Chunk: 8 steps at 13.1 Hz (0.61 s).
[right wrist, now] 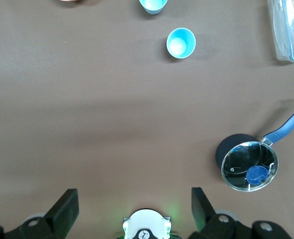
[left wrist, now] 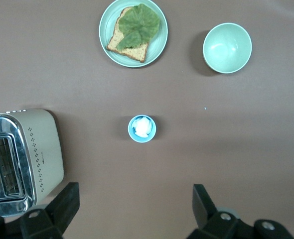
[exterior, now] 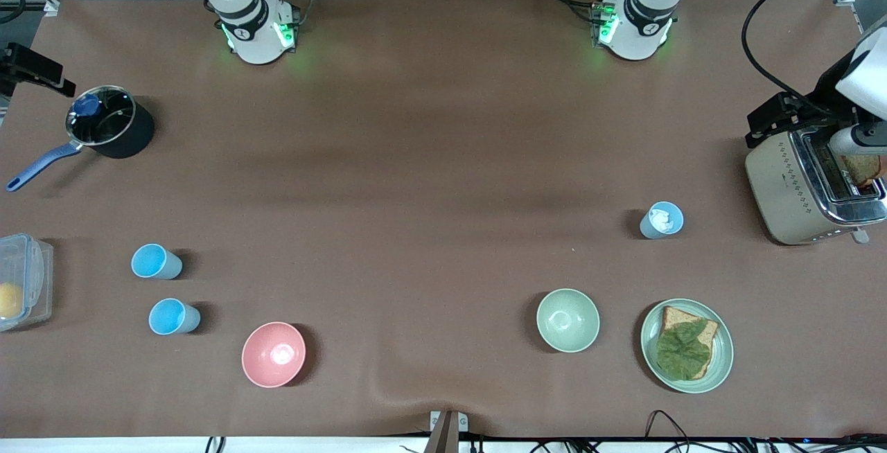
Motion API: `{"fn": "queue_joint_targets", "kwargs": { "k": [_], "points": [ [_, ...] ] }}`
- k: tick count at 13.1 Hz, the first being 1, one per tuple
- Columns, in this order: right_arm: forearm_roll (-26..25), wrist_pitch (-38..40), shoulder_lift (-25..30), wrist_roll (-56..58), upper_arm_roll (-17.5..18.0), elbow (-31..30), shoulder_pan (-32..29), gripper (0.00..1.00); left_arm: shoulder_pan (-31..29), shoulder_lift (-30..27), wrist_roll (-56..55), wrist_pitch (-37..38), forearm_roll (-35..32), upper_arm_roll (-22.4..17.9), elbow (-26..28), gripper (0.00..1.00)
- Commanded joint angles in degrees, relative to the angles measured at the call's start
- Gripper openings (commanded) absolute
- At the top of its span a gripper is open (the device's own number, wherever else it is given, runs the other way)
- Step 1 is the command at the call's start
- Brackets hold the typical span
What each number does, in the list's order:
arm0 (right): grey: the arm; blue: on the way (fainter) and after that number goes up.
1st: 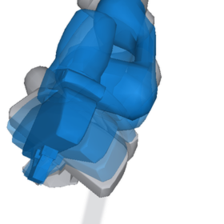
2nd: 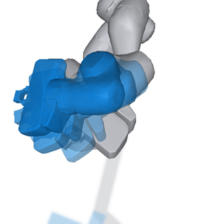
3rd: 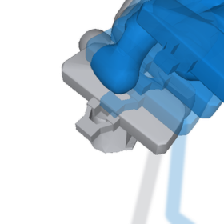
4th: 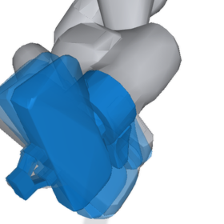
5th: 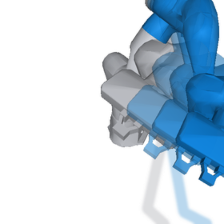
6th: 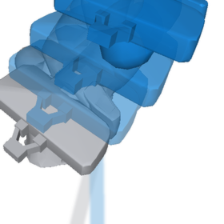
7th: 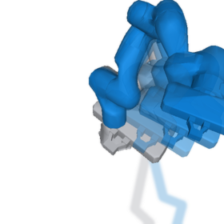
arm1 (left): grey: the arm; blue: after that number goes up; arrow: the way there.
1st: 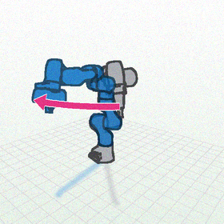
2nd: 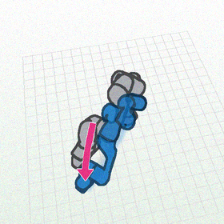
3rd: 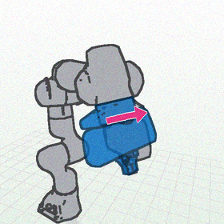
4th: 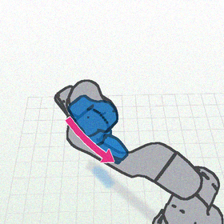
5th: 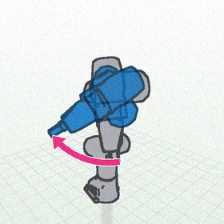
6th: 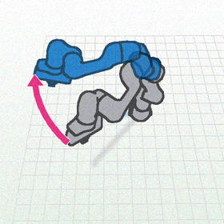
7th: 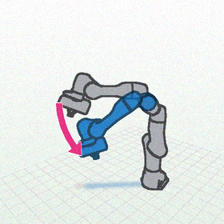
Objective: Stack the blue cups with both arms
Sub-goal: 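Reach the left gripper to the toaster cup while the right gripper reaches another cup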
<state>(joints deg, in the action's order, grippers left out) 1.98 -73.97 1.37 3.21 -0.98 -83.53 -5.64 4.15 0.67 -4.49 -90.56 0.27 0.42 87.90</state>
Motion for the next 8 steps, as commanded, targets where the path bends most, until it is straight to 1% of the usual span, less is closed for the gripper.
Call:
{"fn": "queue_joint_targets", "kwargs": {
  "k": [1, 2, 4, 5, 6, 8],
  "points": [
    [-0.4, 1.0, 1.3, 0.8, 1.0, -0.8, -1.6, 1.00, -0.5, -0.2, 0.6, 2.2, 1.0, -0.4, -1.0, 1.00],
    [-0.4, 1.2, 1.3, 0.8, 1.0, -0.8, -1.5, 1.00, -0.4, -0.1, 0.6, 2.7, 0.4, -0.8, -1.1, 1.00],
    [-0.4, 1.2, 1.2, 0.8, 1.1, -1.0, -1.2, 1.00, -0.3, 1.6, 0.8, 2.8, -3.2, -0.6, -1.1, 1.00],
    [-0.3, 1.1, 0.9, 0.8, 1.1, -1.1, -1.2, 1.00, -0.6, 3.1, 1.0, 2.8, -2.6, -0.5, 0.2, 1.00],
    [-0.3, 1.1, 0.7, 0.8, 1.1, -1.2, -1.2, 1.00, -1.5, 3.6, 0.9, 0.3, -1.7, -0.5, 4.3, 1.00],
    [-0.3, 1.1, -1.3, 0.8, 1.1, -1.5, -1.3, 1.00, -2.2, 1.3, 0.7, -12.3, -1.5, -0.2, 16.6, 1.00]
  ]
}}
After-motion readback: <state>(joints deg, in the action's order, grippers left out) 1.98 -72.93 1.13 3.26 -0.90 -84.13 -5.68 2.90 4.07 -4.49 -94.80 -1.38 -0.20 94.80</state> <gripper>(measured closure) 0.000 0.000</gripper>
